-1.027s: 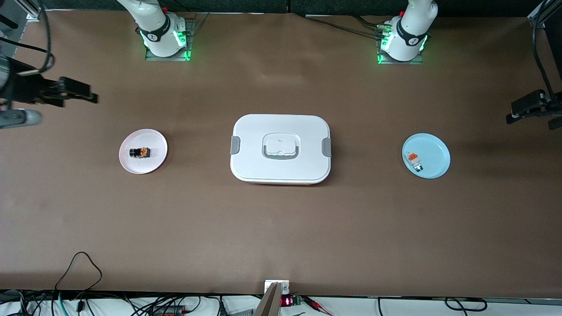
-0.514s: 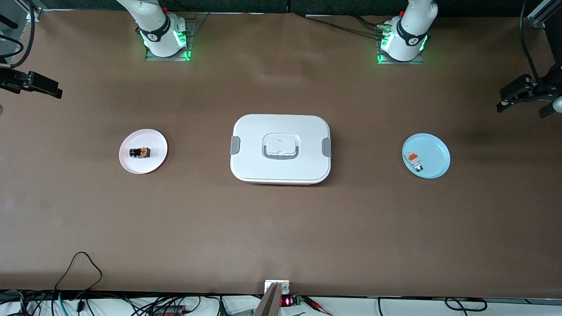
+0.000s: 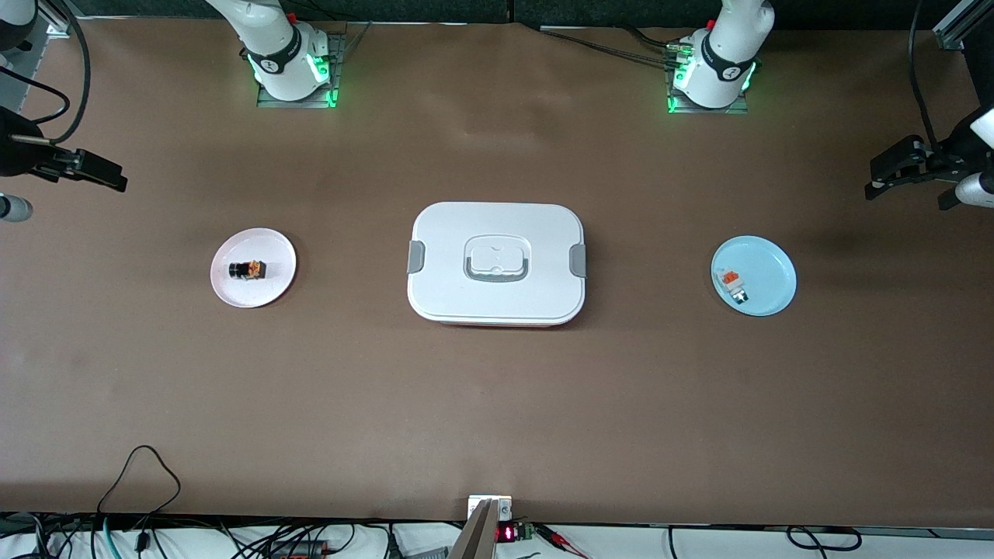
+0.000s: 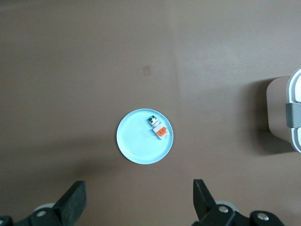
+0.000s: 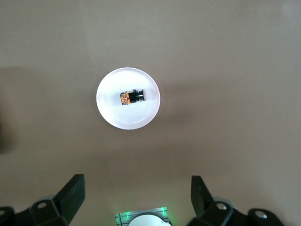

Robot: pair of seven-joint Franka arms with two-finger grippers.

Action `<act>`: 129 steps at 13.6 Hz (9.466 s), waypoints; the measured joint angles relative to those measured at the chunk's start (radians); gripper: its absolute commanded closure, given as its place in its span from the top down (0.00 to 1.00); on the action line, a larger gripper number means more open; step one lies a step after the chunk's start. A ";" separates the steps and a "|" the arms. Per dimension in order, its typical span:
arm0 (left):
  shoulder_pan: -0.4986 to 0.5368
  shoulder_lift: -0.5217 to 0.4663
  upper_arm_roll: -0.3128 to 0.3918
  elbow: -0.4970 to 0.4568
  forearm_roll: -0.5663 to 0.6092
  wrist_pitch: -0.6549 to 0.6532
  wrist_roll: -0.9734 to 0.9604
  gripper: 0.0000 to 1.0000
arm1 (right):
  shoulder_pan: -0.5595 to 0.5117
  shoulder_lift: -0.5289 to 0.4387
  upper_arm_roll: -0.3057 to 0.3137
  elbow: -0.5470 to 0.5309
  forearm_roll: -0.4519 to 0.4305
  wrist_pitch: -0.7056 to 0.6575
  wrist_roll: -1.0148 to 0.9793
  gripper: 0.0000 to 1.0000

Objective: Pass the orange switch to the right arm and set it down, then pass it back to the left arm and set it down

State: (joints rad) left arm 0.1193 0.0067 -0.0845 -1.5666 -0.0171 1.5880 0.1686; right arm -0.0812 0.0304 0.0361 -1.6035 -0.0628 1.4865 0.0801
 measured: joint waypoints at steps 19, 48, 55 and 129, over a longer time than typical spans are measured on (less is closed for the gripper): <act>-0.007 0.006 0.016 0.002 0.000 0.000 -0.134 1.00 | 0.004 -0.072 -0.004 -0.042 0.032 0.074 -0.049 1.00; -0.014 0.017 -0.011 0.068 0.000 -0.042 -0.144 1.00 | 0.045 0.093 0.011 -0.088 0.033 0.206 -0.068 1.00; -0.015 0.017 -0.011 0.068 0.000 -0.044 -0.144 1.00 | 0.008 0.130 0.002 -0.365 0.022 0.483 -0.069 1.00; -0.006 0.121 -0.007 0.066 -0.358 -0.150 -0.373 1.00 | 0.072 0.089 0.148 -0.283 0.148 0.624 -0.393 0.26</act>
State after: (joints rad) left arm 0.1130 0.1277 -0.0916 -1.5002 -0.3747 1.4378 -0.2039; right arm -0.0092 0.1191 0.1840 -1.8863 0.0848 2.1107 -0.3131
